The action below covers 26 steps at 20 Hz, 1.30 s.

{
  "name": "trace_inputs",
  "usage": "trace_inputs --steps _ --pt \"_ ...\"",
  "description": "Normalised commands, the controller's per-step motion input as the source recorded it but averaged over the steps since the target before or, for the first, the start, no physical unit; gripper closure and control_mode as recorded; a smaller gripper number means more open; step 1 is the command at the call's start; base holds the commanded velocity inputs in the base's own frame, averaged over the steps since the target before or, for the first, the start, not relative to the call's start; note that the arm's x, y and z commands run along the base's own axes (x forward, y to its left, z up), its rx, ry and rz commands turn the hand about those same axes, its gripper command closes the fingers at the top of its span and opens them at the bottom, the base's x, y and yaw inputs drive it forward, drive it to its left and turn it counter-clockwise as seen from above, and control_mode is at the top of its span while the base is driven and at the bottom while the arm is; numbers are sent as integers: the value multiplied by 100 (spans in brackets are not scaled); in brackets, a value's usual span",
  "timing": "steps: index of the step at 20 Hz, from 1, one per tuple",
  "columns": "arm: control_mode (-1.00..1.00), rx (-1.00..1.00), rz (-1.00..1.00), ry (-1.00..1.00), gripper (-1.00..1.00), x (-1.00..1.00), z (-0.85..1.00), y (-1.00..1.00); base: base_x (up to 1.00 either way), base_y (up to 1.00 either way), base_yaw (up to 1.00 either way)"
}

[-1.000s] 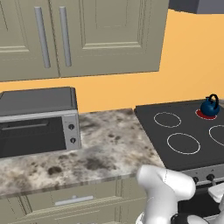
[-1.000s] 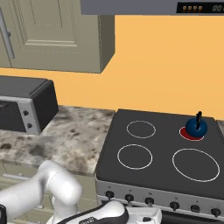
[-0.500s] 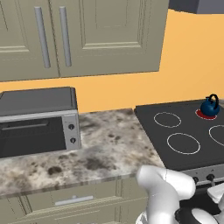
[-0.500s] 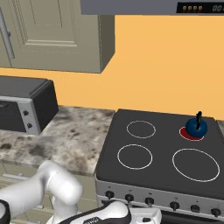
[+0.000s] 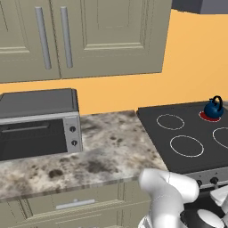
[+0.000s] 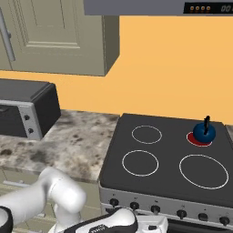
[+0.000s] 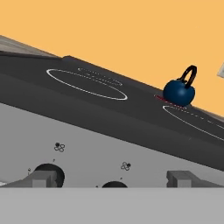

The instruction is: Lower the heat of the kettle.

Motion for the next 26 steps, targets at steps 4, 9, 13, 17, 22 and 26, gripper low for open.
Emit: trace_inputs --steps 4,9,13,17,22,26 --pt "-100 0 0 0 -100 9 -5 0 0 0 0" --pt "-100 0 0 0 -100 9 -13 0 0 0 0" --pt "-100 0 0 0 -100 2 -11 -12 0 0 0" --pt "-100 0 0 0 -100 0 -11 -15 0 0 0" --pt "-100 0 0 0 -100 2 -14 -11 0 0 0" --pt "-100 0 0 0 -100 11 -16 0 0 0 0"
